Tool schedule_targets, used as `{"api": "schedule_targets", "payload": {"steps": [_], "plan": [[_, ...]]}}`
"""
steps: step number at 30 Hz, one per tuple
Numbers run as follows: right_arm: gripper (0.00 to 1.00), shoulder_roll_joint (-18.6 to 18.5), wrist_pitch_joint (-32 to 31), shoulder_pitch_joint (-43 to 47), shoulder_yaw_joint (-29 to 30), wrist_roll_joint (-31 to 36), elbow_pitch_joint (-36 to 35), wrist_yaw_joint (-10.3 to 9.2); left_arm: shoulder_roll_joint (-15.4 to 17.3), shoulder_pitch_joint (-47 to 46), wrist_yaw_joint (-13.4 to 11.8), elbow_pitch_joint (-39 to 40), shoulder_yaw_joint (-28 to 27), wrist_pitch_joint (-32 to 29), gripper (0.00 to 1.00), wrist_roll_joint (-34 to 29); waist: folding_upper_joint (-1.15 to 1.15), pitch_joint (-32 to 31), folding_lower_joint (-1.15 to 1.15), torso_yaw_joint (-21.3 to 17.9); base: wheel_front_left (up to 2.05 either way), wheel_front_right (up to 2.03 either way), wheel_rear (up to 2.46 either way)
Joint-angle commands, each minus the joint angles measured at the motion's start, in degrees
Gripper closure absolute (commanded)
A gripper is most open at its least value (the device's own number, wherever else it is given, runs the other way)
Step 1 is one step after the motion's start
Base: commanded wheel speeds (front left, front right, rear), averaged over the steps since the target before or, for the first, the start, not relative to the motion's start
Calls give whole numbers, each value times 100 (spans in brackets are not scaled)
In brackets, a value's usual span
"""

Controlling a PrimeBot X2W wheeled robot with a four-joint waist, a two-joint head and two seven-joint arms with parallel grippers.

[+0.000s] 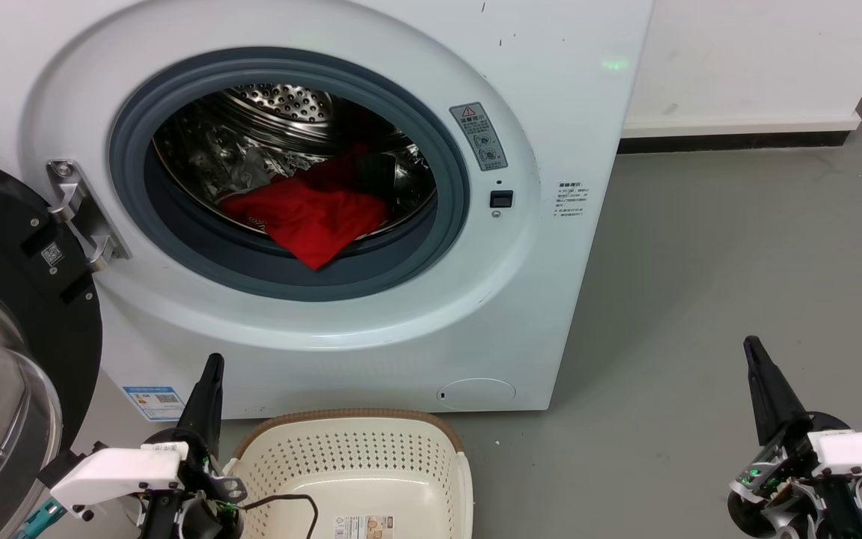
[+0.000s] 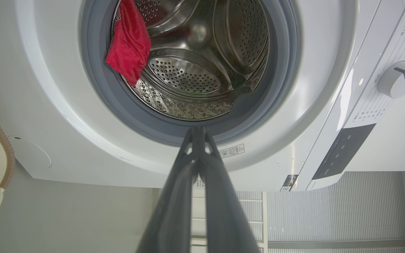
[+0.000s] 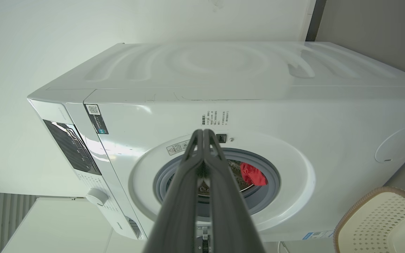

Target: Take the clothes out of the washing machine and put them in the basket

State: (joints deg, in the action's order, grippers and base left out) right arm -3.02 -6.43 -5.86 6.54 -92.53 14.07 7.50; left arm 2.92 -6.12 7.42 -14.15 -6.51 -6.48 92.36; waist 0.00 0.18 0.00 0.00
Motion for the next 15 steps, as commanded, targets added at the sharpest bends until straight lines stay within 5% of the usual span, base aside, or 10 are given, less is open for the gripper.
{"api": "schedule_targets", "payload": {"steps": [1,15], "plan": [[100,22,-8,-78,-2,25,9,-2,-13,-31,25,8,-15,-22,100,11,0,0,0,0,0,0,0],[100,22,-8,-79,-3,25,9,-2,-13,-31,25,8,-15,-22,100,12,0,0,0,0,0,0,0]]}}
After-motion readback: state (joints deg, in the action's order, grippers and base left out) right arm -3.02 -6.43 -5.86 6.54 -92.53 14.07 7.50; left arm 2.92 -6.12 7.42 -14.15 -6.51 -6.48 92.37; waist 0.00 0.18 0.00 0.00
